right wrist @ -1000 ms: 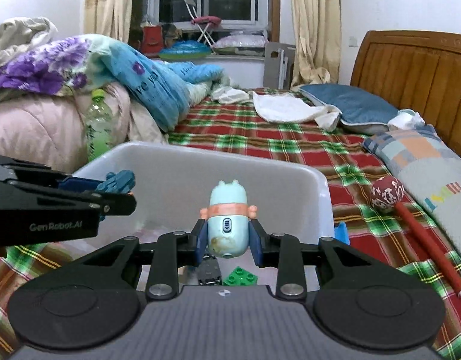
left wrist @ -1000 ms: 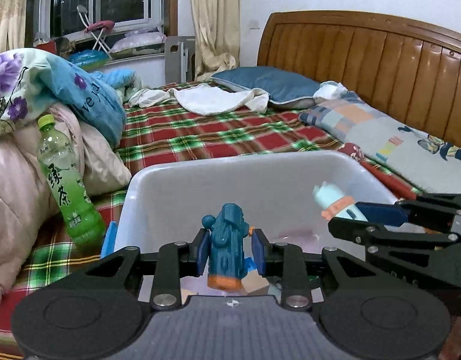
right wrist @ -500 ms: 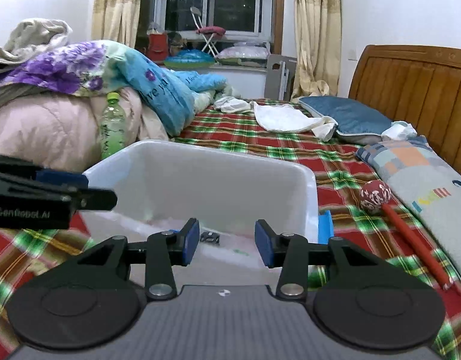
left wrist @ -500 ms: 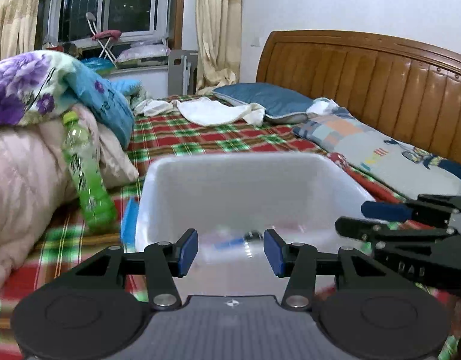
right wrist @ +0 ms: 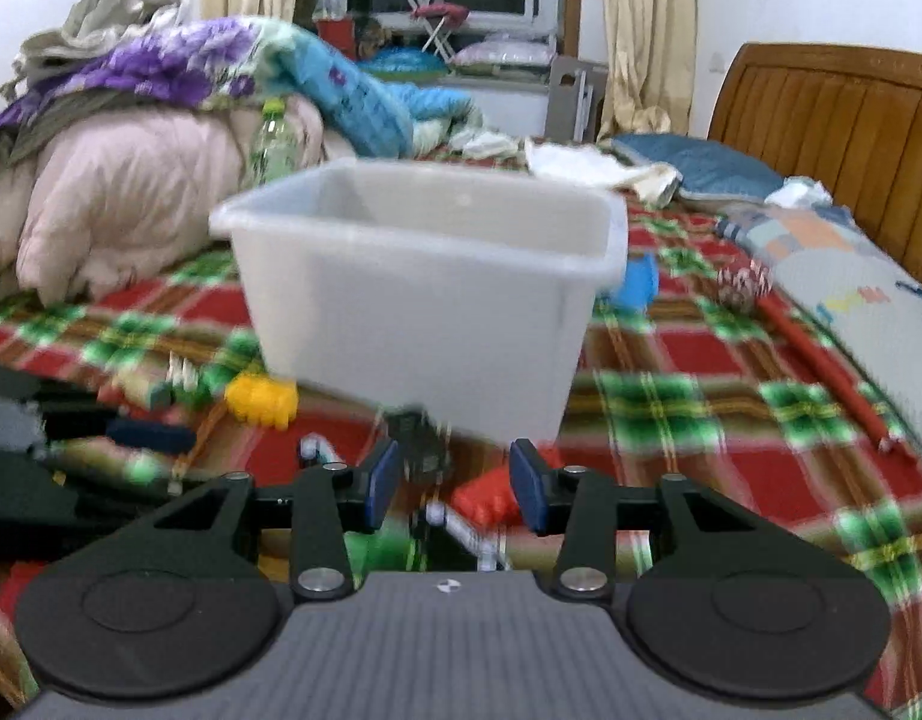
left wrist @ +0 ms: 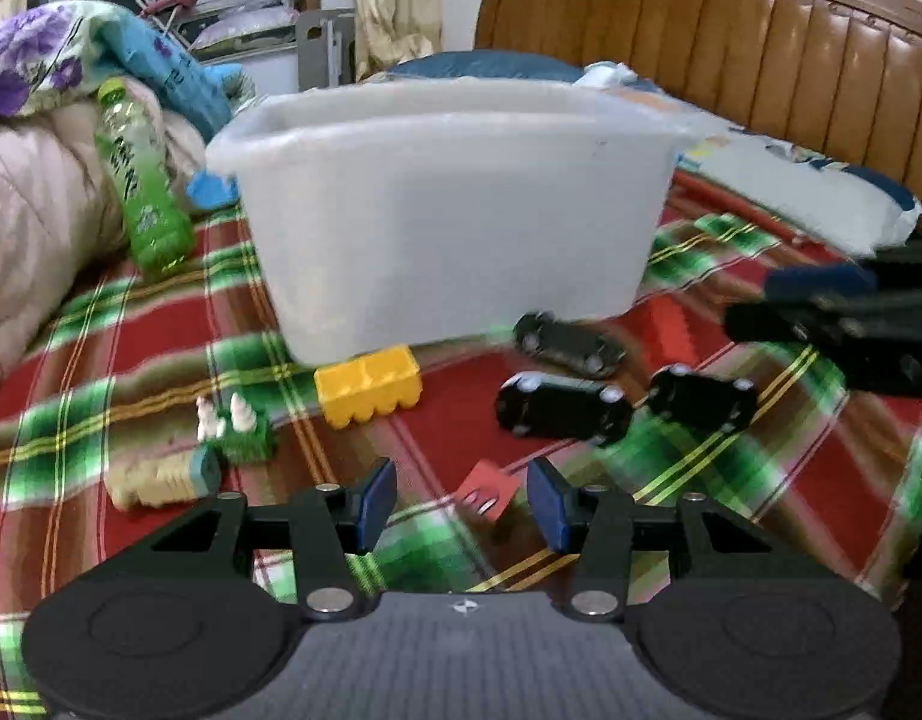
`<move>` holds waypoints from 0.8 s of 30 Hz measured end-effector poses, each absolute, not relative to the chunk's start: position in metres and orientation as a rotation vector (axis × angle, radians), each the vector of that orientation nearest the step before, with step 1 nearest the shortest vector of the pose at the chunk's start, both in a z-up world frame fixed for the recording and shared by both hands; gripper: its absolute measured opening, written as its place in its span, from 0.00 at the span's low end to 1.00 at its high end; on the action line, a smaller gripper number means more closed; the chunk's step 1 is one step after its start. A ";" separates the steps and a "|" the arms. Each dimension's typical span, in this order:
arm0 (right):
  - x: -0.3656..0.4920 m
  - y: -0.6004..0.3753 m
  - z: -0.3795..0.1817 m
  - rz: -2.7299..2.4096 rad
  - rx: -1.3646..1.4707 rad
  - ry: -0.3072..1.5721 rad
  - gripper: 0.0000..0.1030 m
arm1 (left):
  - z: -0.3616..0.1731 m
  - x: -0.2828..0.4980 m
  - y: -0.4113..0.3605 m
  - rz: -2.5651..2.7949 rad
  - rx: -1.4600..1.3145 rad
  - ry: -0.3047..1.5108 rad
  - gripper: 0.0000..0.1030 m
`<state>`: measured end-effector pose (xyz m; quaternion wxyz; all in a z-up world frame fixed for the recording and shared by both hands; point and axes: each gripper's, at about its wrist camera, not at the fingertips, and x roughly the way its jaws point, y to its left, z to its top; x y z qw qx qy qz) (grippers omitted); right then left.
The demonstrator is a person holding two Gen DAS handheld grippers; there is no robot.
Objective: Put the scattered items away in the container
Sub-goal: 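Grasp a red cube with the left gripper while the right gripper grasps a white car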
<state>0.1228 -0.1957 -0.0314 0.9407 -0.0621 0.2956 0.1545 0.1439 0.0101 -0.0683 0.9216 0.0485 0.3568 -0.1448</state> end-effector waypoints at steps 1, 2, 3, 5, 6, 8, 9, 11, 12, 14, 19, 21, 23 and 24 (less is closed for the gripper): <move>0.122 -0.197 -0.038 0.326 -0.127 0.617 0.43 | -0.071 0.145 0.011 -0.306 0.093 0.738 0.51; 0.121 -0.198 -0.044 0.332 -0.127 0.629 0.43 | -0.073 0.147 0.013 -0.316 0.085 0.739 0.51; 0.122 -0.200 -0.051 0.331 -0.127 0.643 0.43 | -0.075 0.148 0.013 -0.326 0.078 0.735 0.51; 0.126 -0.203 -0.062 0.321 -0.123 0.663 0.43 | -0.076 0.151 0.012 -0.348 0.079 0.729 0.43; 0.128 -0.203 -0.066 0.320 -0.117 0.666 0.43 | -0.076 0.152 0.009 -0.361 0.085 0.734 0.39; 0.133 -0.203 -0.071 0.314 -0.119 0.674 0.43 | -0.078 0.154 0.003 -0.391 0.102 0.759 0.32; 0.136 -0.203 -0.073 0.317 -0.124 0.679 0.43 | -0.078 0.153 -0.001 -0.403 0.119 0.760 0.32; 0.141 -0.203 -0.075 0.325 -0.112 0.690 0.43 | -0.079 0.150 -0.004 -0.414 0.140 0.751 0.32; 0.142 -0.205 -0.077 0.329 -0.108 0.696 0.41 | -0.079 0.150 -0.003 -0.413 0.130 0.751 0.32; 0.143 -0.203 -0.080 0.327 -0.115 0.716 0.37 | -0.080 0.152 0.001 -0.412 0.096 0.759 0.32; 0.132 -0.193 -0.079 0.329 -0.187 0.701 0.27 | -0.077 0.147 0.000 -0.413 0.107 0.749 0.31; 0.128 -0.190 -0.076 0.331 -0.210 0.685 0.23 | -0.072 0.146 0.001 -0.417 0.109 0.742 0.31; 0.126 -0.188 -0.071 0.333 -0.214 0.678 0.22 | -0.066 0.143 0.001 -0.418 0.113 0.727 0.31; 0.126 -0.188 -0.068 0.333 -0.212 0.676 0.21 | -0.063 0.141 0.001 -0.418 0.116 0.719 0.31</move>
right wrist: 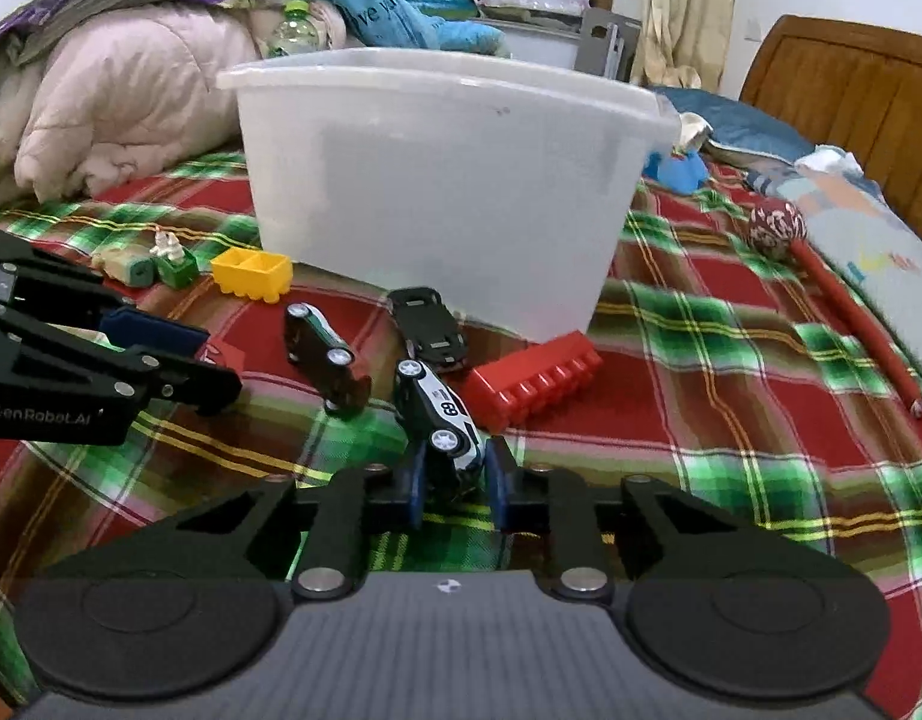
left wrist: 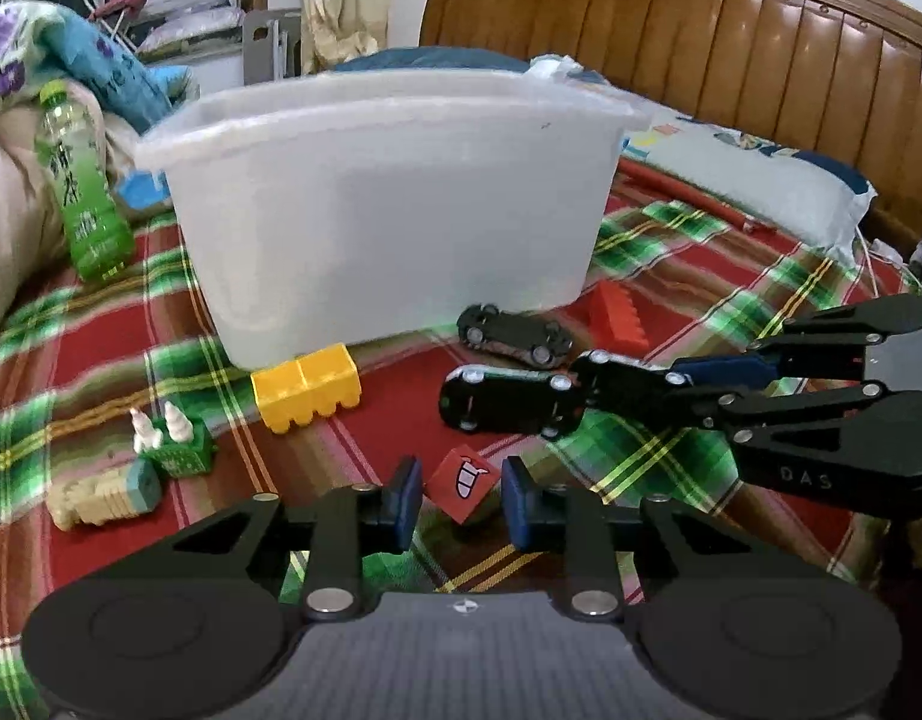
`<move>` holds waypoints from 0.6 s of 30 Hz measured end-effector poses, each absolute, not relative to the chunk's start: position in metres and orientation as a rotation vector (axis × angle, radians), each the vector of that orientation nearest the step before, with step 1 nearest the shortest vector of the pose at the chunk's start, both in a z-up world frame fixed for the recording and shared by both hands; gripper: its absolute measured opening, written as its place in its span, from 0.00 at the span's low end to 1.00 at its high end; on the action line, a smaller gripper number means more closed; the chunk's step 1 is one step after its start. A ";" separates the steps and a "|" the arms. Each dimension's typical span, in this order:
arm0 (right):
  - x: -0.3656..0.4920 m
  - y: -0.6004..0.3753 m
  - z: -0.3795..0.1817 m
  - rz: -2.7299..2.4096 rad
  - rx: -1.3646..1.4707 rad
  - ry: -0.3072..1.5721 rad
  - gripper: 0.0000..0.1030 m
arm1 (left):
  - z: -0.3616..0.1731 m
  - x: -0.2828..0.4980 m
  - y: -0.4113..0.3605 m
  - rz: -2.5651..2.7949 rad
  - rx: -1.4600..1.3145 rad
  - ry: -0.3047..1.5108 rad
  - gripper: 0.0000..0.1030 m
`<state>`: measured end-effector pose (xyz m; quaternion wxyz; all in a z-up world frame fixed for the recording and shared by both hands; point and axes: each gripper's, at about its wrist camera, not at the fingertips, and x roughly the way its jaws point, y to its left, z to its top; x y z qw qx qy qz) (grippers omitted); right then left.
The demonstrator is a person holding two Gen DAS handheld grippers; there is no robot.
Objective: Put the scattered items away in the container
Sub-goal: 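Grasp a red cube with the left gripper while the right gripper grasps a white car, then carry the red cube and white car over the tub and open both grippers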
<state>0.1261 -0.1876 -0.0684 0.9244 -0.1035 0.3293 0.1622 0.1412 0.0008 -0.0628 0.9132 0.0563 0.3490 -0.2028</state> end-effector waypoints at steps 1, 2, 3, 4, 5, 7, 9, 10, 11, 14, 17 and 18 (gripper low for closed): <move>0.126 -0.187 -0.066 0.332 -0.212 0.672 0.21 | -0.059 0.140 0.001 -0.419 0.116 0.712 0.31; 0.125 -0.186 -0.063 0.331 -0.211 0.667 0.21 | -0.056 0.138 0.000 -0.422 0.116 0.704 0.31; 0.124 -0.185 -0.060 0.331 -0.211 0.662 0.21 | -0.052 0.137 0.000 -0.424 0.118 0.697 0.31; 0.124 -0.183 -0.057 0.328 -0.213 0.659 0.21 | -0.049 0.135 0.000 -0.424 0.121 0.689 0.31; 0.123 -0.183 -0.055 0.325 -0.212 0.655 0.21 | -0.046 0.134 0.000 -0.425 0.121 0.682 0.31; 0.123 -0.182 -0.054 0.326 -0.204 0.654 0.21 | -0.045 0.133 0.000 -0.423 0.114 0.680 0.31; 0.122 -0.182 -0.056 0.330 -0.190 0.666 0.21 | -0.048 0.132 0.000 -0.420 0.104 0.691 0.31; 0.120 -0.181 -0.057 0.333 -0.184 0.671 0.21 | -0.049 0.130 0.000 -0.420 0.101 0.695 0.31; 0.118 -0.181 -0.059 0.336 -0.184 0.673 0.21 | -0.051 0.128 0.000 -0.419 0.099 0.697 0.31; 0.113 -0.177 -0.066 0.333 -0.188 0.686 0.21 | -0.056 0.123 0.004 -0.415 0.086 0.708 0.31; 0.117 -0.174 -0.079 0.335 -0.173 0.714 0.28 | -0.063 0.121 0.008 -0.402 0.070 0.728 0.31; 0.118 -0.175 -0.081 0.326 -0.167 0.708 0.40 | -0.064 0.121 0.010 -0.400 0.065 0.732 0.31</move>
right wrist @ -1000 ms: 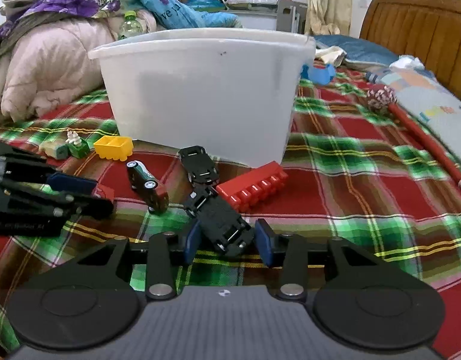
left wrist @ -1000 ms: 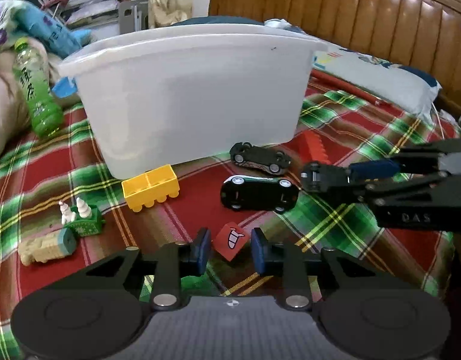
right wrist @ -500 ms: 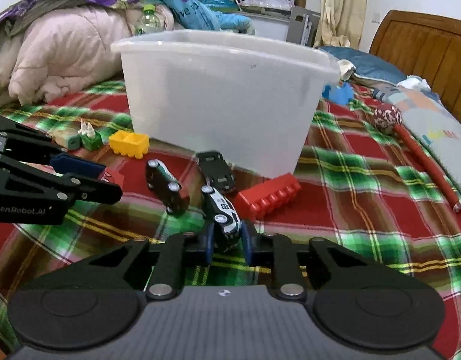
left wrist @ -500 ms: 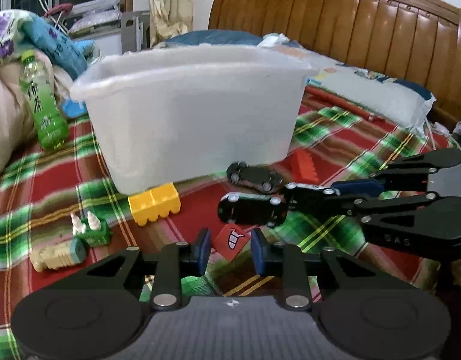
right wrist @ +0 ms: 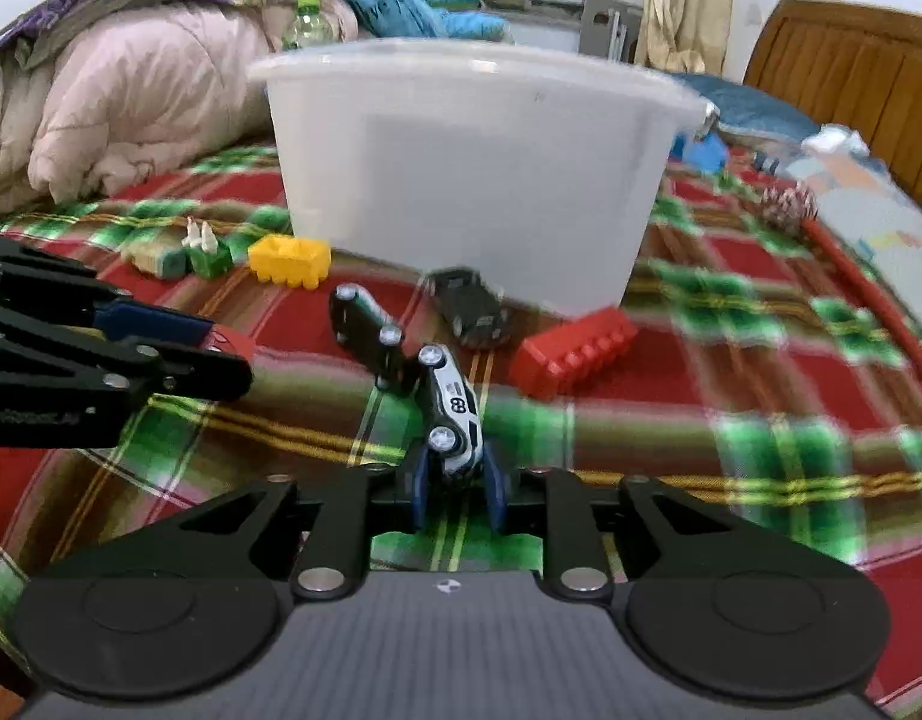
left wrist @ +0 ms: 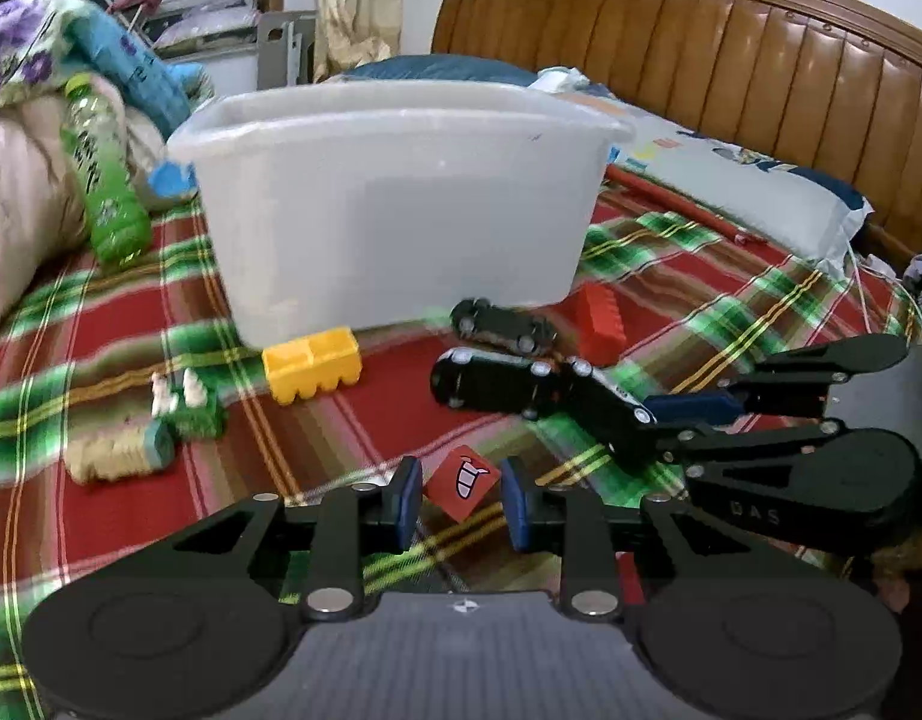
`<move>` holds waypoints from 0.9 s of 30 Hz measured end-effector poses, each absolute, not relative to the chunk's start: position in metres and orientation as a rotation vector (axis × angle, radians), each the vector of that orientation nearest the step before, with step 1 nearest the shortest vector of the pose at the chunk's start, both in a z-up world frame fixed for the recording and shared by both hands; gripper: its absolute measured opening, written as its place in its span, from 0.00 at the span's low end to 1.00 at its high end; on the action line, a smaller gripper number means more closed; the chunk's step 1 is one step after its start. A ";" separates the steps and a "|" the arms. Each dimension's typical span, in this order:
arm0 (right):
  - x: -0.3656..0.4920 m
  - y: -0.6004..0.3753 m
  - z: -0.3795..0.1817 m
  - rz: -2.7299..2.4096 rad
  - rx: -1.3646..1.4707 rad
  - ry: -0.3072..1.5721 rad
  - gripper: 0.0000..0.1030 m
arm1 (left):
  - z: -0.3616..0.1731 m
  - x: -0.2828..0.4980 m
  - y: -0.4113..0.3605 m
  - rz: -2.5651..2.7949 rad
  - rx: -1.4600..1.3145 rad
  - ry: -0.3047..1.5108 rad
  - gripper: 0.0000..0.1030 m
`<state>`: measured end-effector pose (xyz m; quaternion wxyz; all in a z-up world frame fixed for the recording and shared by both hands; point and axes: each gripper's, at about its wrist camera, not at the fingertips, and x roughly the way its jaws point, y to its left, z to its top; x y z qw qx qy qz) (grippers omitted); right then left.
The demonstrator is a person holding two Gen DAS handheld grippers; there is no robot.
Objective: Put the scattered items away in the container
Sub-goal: 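Carry the red cube and white car over the tub and open both grippers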
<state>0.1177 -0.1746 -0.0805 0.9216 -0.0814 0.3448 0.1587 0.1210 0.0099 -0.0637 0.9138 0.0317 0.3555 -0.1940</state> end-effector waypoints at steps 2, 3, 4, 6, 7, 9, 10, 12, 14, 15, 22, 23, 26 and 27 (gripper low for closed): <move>0.123 -0.176 -0.084 0.313 -0.154 0.701 0.45 | -0.063 0.120 0.012 -0.395 0.059 0.732 0.31; 0.126 -0.176 -0.086 0.316 -0.148 0.712 0.37 | -0.062 0.119 0.013 -0.392 0.055 0.729 0.31; 0.128 -0.176 -0.087 0.326 -0.143 0.723 0.29 | -0.060 0.119 0.015 -0.389 0.051 0.725 0.31; 0.126 -0.173 -0.084 0.327 -0.160 0.721 0.27 | -0.054 0.118 0.017 -0.387 0.046 0.713 0.31; 0.125 -0.172 -0.081 0.324 -0.169 0.714 0.27 | -0.050 0.118 0.019 -0.388 0.043 0.703 0.31; 0.122 -0.172 -0.073 0.313 -0.168 0.692 0.21 | -0.039 0.118 0.021 -0.387 0.034 0.680 0.31; 0.121 -0.173 -0.068 0.312 -0.168 0.680 0.21 | -0.034 0.119 0.021 -0.387 0.028 0.668 0.31; 0.119 -0.173 -0.057 0.311 -0.164 0.655 0.21 | -0.021 0.121 0.023 -0.385 0.013 0.641 0.31; 0.119 -0.174 -0.044 0.309 -0.161 0.629 0.21 | -0.009 0.123 0.024 -0.383 0.004 0.619 0.31; 0.119 -0.174 -0.038 0.308 -0.159 0.616 0.21 | -0.004 0.125 0.024 -0.382 -0.002 0.608 0.31; 0.127 -0.176 -0.001 0.310 -0.115 0.546 0.21 | 0.038 0.139 0.026 -0.371 -0.041 0.529 0.31; 0.129 -0.176 0.003 0.313 -0.105 0.540 0.21 | 0.043 0.141 0.026 -0.372 -0.049 0.520 0.31; 0.134 -0.175 0.015 0.312 -0.095 0.517 0.21 | 0.057 0.149 0.024 -0.368 -0.056 0.492 0.31; 0.136 -0.175 0.019 0.312 -0.093 0.507 0.21 | 0.062 0.152 0.023 -0.367 -0.054 0.483 0.31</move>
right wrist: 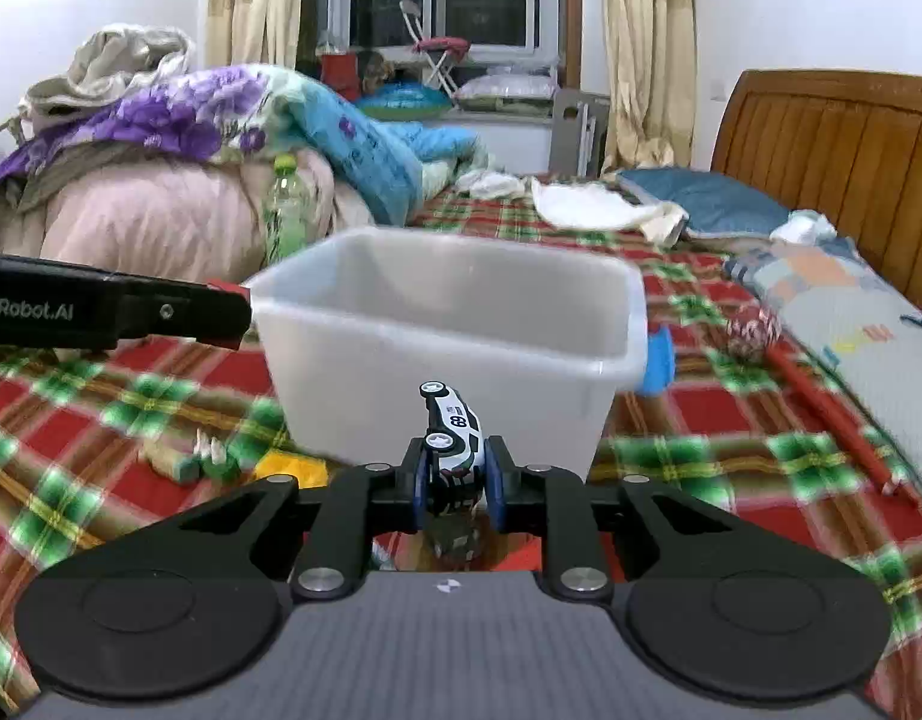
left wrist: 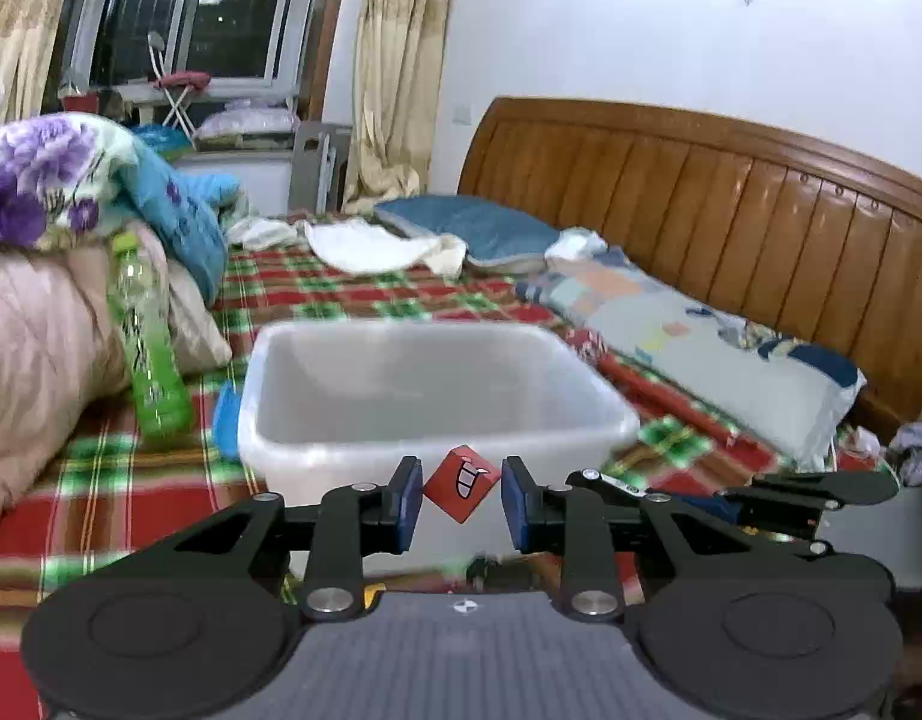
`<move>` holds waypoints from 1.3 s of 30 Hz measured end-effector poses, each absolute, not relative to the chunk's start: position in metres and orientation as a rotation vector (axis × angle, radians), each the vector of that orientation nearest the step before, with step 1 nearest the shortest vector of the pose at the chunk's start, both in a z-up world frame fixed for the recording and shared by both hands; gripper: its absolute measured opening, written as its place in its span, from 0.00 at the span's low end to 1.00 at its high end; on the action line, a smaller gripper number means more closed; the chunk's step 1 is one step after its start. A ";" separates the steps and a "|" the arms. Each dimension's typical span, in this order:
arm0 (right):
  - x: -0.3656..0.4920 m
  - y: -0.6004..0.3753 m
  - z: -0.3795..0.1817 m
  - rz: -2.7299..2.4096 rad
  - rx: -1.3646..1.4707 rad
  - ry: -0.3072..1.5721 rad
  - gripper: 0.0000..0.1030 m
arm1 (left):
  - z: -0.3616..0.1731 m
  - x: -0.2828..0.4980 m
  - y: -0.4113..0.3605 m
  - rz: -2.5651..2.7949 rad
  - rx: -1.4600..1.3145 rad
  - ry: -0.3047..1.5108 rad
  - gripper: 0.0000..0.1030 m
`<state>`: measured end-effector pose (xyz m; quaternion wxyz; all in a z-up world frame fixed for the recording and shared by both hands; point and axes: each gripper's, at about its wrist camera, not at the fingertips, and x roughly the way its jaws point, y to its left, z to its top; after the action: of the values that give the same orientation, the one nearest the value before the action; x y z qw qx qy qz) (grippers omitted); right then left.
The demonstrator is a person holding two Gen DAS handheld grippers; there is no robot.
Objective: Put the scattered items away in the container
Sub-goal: 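Carry the red cube and white car over the tub and open both grippers, then grasp the yellow brick with the left gripper while the right gripper grasps a black car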
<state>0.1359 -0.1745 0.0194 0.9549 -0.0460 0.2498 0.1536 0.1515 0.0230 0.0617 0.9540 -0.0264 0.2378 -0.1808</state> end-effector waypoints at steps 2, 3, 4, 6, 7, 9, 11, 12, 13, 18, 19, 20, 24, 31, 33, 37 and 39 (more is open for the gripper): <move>0.140 -0.174 0.028 0.311 -0.093 0.487 0.21 | 0.069 0.158 0.022 -0.367 -0.045 0.470 0.31; 0.143 -0.173 0.032 0.312 -0.094 0.477 0.21 | 0.073 0.161 0.021 -0.367 -0.039 0.463 0.31; 0.145 -0.173 0.036 0.313 -0.095 0.469 0.21 | 0.076 0.164 0.020 -0.366 -0.035 0.455 0.31; 0.151 -0.173 0.043 0.313 -0.094 0.449 0.21 | 0.082 0.170 0.019 -0.362 -0.033 0.440 0.31; 0.155 -0.173 0.046 0.313 -0.093 0.440 0.21 | 0.083 0.174 0.019 -0.358 -0.032 0.435 0.31; 0.162 -0.172 0.050 0.313 -0.093 0.428 0.21 | 0.085 0.184 0.018 -0.346 -0.031 0.432 0.31; 0.172 -0.170 0.052 0.317 -0.101 0.420 0.21 | 0.085 0.195 0.018 -0.332 -0.026 0.430 0.31; 0.176 -0.169 0.053 0.316 -0.106 0.418 0.21 | 0.084 0.200 0.018 -0.324 -0.024 0.431 0.31; 0.181 -0.169 0.053 0.315 -0.105 0.417 0.21 | 0.083 0.206 0.018 -0.319 -0.025 0.435 0.31; 0.206 -0.168 0.048 0.308 -0.091 0.425 0.21 | 0.069 0.233 0.017 -0.295 -0.014 0.466 0.31; 0.211 -0.168 0.046 0.308 -0.086 0.433 0.21 | 0.065 0.238 0.017 -0.291 -0.014 0.473 0.31; 0.215 -0.169 0.042 0.307 -0.082 0.443 0.21 | 0.061 0.243 0.016 -0.290 -0.017 0.481 0.31; 0.229 -0.173 0.027 0.298 -0.061 0.489 0.21 | 0.044 0.258 0.013 -0.288 -0.025 0.514 0.32; 0.231 -0.177 0.018 0.260 -0.084 0.466 0.51 | 0.034 0.264 0.009 -0.261 -0.019 0.532 0.48; 0.230 -0.179 0.019 0.260 -0.080 0.463 0.51 | 0.035 0.262 0.011 -0.253 -0.019 0.521 0.49; 0.220 -0.181 0.022 0.260 -0.071 0.441 0.51 | 0.038 0.249 0.018 -0.260 -0.029 0.503 0.49; 0.212 -0.181 0.024 0.262 -0.061 0.429 0.51 | 0.039 0.238 0.022 -0.263 -0.032 0.490 0.49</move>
<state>0.2115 -0.1814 0.0238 0.9681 -0.0302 0.2125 0.1296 0.2383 0.0221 0.0391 0.9615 -0.0156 0.2416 -0.1297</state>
